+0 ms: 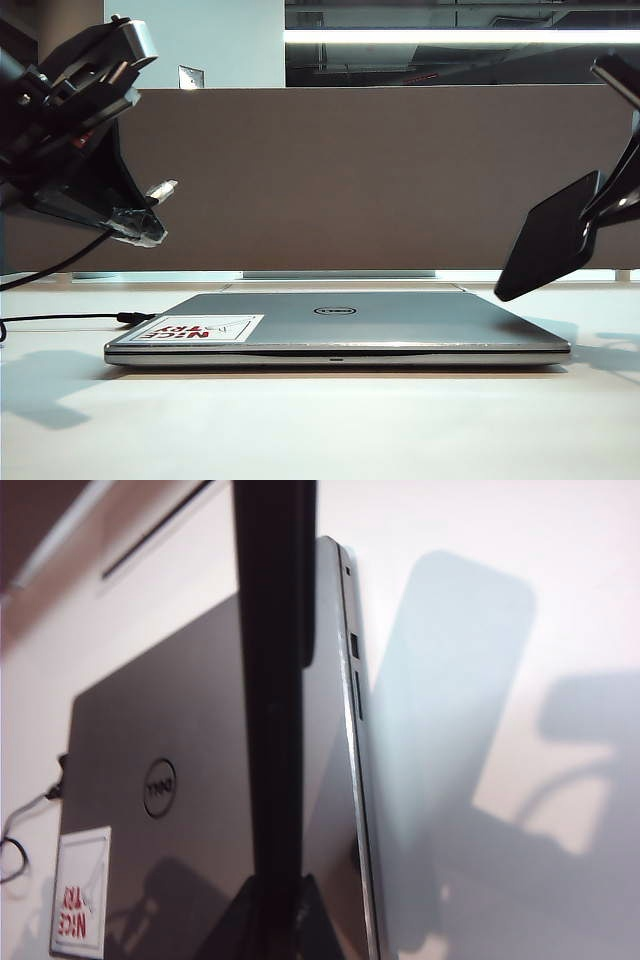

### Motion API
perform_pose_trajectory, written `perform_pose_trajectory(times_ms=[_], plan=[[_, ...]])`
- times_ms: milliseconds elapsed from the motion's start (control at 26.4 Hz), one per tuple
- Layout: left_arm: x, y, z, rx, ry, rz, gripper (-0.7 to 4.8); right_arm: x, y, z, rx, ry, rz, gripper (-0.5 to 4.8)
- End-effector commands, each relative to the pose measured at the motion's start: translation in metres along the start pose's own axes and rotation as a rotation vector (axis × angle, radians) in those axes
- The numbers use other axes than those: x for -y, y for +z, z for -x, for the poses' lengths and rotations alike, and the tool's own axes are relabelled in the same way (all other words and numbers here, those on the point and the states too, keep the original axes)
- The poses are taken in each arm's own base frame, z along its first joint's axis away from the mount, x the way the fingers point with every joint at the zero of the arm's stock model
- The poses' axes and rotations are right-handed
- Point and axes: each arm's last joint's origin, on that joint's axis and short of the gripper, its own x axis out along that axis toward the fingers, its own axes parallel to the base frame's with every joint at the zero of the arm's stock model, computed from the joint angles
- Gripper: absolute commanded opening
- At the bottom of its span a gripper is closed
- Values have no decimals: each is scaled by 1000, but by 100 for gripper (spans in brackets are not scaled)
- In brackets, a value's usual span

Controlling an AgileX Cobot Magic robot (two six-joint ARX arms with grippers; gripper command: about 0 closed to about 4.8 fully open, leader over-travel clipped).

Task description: Pick up the charging cable and the phone, plug the charging cable into the charging port on the phone, and finally place them back on the table.

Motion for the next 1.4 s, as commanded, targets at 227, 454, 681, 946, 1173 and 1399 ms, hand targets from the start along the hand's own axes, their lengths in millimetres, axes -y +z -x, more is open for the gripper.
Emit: perform_pose_trajectory(times_ms=[227, 454, 681, 946, 1173, 1399], plan=[[0, 2, 1, 13, -2, -3, -6, -22, 15, 23, -126, -94, 33, -3], [0, 2, 1, 13, -2, -3, -6, -33, 20, 39, -207, -180, 65, -3], [0, 2, 1, 13, -2, -3, -6, -38, 17, 50, -280, -253, 65, -3], [0, 2, 1, 13, -2, -3, -6, -47, 1, 47, -350, -359, 172, -3], [0, 2, 1, 12, -2, -2, -6, -60, -18, 44, -422, -426, 292, -3], [0, 2, 1, 12, -2, -2, -6, -59, -28, 47, -506, -496, 321, -3]])
